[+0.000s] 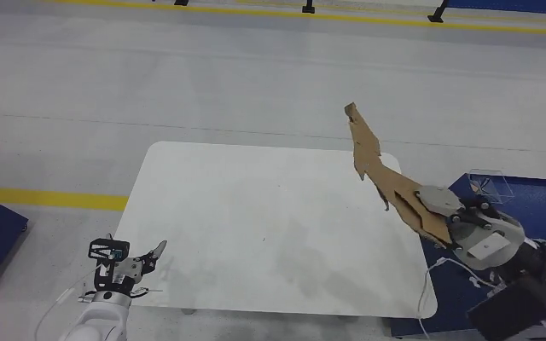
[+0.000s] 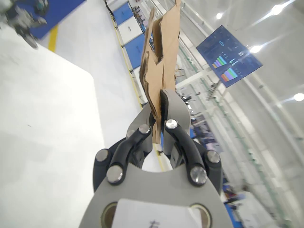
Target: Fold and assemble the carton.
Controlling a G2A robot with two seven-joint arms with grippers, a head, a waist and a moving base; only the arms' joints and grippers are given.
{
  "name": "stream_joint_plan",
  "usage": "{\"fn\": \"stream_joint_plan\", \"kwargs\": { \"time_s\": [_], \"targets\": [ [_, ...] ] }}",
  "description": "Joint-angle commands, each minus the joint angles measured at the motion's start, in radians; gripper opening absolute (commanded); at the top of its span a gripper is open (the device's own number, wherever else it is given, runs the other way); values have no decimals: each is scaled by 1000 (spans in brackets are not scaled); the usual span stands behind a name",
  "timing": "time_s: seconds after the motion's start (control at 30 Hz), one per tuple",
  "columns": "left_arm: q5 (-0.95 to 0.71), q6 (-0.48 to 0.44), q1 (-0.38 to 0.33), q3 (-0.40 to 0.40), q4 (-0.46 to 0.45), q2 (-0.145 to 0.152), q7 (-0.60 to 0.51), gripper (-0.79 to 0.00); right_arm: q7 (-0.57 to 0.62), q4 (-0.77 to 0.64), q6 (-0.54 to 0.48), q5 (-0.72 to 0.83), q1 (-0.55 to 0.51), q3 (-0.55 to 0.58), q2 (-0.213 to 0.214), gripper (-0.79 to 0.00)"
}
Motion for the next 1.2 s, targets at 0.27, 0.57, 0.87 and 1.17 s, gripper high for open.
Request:
{"fn": "stream_joint_plan", "kwargs": {
  "time_s": [0.27, 0.57, 0.87, 1.17],
  "targets": [
    [0, 0, 0, 0, 0, 0, 0, 0, 800, 98, -45, 1426, -61, -231, 115, -785],
    [0, 0, 0, 0, 0, 0, 0, 0, 1344, 341, 253, 2101, 123, -614, 156, -785],
    [0, 0, 0, 0, 0, 0, 0, 0, 1401, 392, 270, 2117, 175, -670, 150, -785],
    [0, 0, 0, 0, 0, 0, 0, 0, 1424, 347, 388, 2443, 175, -669, 144, -785]
  ]
}}
